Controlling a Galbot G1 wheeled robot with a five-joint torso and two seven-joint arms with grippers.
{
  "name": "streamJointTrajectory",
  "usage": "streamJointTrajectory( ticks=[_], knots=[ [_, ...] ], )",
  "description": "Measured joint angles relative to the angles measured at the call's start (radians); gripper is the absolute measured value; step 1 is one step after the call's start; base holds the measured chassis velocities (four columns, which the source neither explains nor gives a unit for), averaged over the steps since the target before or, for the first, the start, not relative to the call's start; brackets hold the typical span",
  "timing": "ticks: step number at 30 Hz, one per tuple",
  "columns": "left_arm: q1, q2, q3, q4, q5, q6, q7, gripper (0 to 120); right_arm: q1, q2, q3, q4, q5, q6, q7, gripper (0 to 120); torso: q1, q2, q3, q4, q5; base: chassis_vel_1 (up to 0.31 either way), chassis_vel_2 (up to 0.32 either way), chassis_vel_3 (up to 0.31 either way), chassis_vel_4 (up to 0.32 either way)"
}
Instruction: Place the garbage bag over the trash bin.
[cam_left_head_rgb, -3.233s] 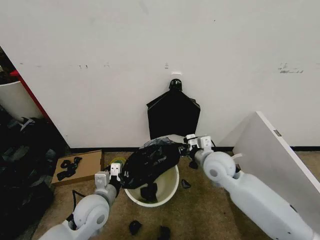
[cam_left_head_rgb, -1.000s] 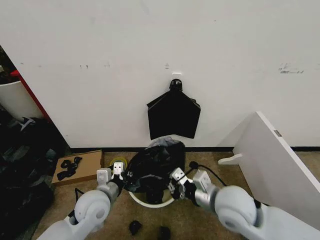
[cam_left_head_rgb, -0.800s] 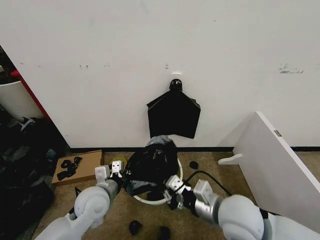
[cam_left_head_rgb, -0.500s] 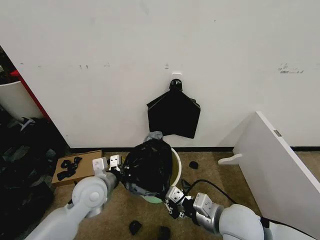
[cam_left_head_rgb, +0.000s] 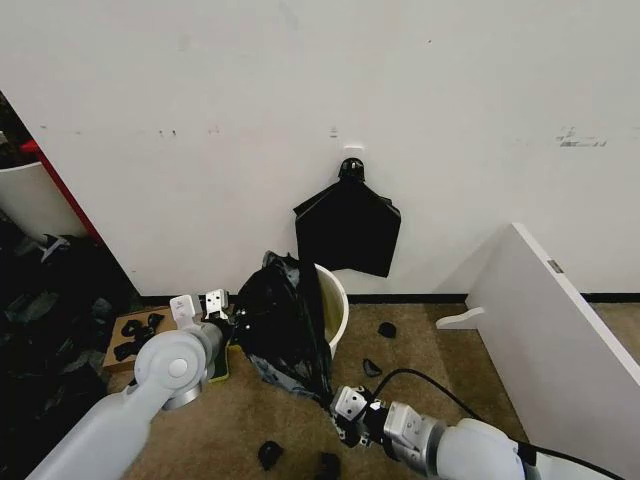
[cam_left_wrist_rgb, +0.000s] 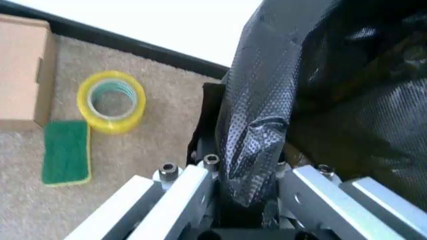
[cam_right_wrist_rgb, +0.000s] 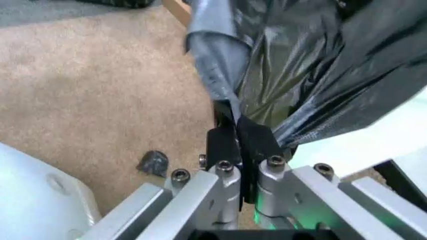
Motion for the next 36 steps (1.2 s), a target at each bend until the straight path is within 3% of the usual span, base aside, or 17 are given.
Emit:
streamJointTrajectory(
  ticks=[7,15,26,32,36],
  knots=[
    [0.025,0.029,-0.026,-0.055,-0.096,0.061,-0.047,1,0.016,0.047,0.019,-0.232,-0.154,0.044,0.017,0,0.000,0.000,0.000,-0.0001,0.0002,0.000,0.000,0.000,0.000],
    [0.038,0.033,-0.041,-0.045,-0.074,0.059,-0.034,1,-0.004,0.031,0.041,-0.218,-0.159,0.056,0.033,1,0.000,0.000,0.000,0.0001,0.0001,0.000,0.000,0.000,0.000],
    [-0.011,0.004,-0.021,0.062,-0.020,-0.019,-0.024,1,-0.065,-0.020,0.113,-0.117,-0.095,0.115,0.028,43,0.000,0.000,0.000,-0.0001,0.0000,0.000,0.000,0.000,0.000],
    [-0.012,0.003,-0.030,0.077,-0.014,-0.035,-0.035,1,-0.088,-0.035,0.127,-0.111,-0.117,0.195,0.008,64,0.000,0.000,0.000,-0.0001,0.0001,0.000,0.000,0.000,0.000],
    [0.005,0.003,-0.027,0.074,0.018,-0.045,-0.036,1,-0.060,-0.032,0.149,-0.059,-0.030,0.185,0.042,81,0.000,0.000,0.000,0.0002,0.0001,0.000,0.000,0.000,0.000]
  ],
)
